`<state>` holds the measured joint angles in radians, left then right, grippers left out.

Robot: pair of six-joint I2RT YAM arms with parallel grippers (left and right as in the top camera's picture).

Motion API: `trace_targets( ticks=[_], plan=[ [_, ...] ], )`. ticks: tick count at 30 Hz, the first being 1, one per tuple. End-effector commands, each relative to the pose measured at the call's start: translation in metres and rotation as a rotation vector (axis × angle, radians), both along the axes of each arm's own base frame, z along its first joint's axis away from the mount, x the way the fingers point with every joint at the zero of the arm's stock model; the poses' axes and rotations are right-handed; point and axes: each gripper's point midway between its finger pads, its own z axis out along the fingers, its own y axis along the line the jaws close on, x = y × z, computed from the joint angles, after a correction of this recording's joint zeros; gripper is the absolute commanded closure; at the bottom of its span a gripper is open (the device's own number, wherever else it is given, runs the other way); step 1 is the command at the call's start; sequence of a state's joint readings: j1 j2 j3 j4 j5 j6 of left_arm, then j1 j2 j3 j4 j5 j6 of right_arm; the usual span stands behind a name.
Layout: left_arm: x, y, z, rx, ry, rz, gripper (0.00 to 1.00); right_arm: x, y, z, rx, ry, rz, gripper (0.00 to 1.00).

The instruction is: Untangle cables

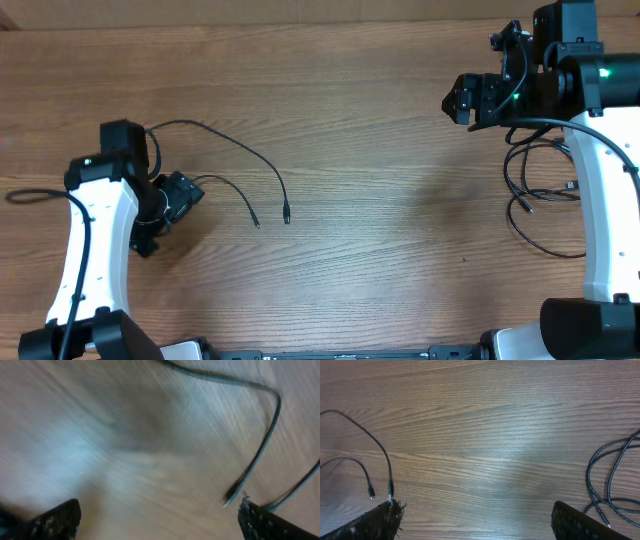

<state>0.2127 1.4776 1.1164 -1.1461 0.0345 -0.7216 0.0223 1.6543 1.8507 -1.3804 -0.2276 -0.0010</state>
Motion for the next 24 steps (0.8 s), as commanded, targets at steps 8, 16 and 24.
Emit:
trace_targets(
  ticks=[8, 16, 24],
  plan=[
    [0.044, 0.027, -0.026, 0.058, -0.212, 0.341, 0.0, -0.004, 0.0, -0.001, -0.011, 0.008, 0.006, 0.06],
    [0.047, 0.036, -0.047, 0.106, -0.169, 0.348, 0.0, -0.004, 0.0, -0.001, -0.012, 0.01, 0.006, 0.06],
    [0.044, 0.028, -0.079, 0.049, -0.078, 0.394, 0.03, -0.005, -0.001, -0.001, -0.012, 0.013, 0.006, 0.06]
  ],
)
